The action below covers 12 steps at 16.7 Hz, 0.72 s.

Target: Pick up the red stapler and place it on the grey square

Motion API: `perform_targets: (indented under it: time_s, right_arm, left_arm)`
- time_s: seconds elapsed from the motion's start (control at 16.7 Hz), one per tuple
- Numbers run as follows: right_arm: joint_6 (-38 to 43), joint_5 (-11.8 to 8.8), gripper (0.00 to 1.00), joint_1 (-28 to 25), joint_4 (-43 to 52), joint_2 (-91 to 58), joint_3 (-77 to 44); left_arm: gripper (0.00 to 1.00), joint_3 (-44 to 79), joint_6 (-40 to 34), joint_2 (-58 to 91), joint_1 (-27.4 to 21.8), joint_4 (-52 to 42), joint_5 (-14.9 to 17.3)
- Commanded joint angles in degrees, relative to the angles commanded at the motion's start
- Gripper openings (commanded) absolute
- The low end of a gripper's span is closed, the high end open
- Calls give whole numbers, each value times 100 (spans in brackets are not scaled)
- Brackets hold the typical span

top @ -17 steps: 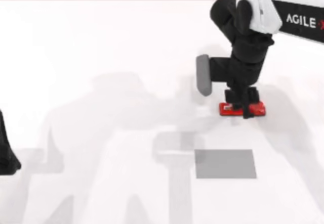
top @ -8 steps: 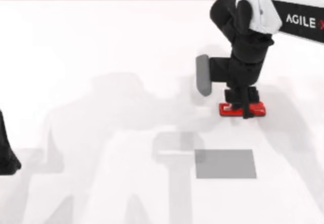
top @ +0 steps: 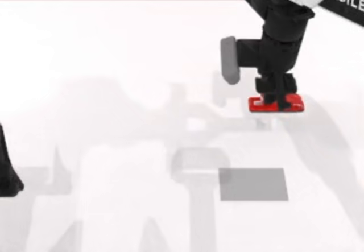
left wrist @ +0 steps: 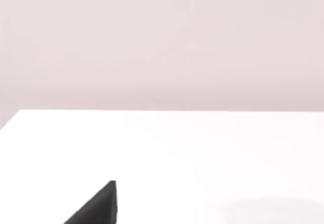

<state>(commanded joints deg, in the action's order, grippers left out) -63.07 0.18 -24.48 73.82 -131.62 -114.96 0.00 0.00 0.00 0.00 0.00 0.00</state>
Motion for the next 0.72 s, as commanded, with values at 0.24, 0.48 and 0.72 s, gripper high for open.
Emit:
perform_targets:
  time_s: [0.24,0.48,0.72]
  right_arm:
    - [7,4,0,-12,808,111,-731]
    - [17,4,0,16,850,110,-776]
    - [327,50,0,-27,757,149,-774]
  left_arm:
    - [100,0,0,0,0,0,0]
    - [100,0,0,0,0,0,0]
    - [100,0,0,0,0,0,0]
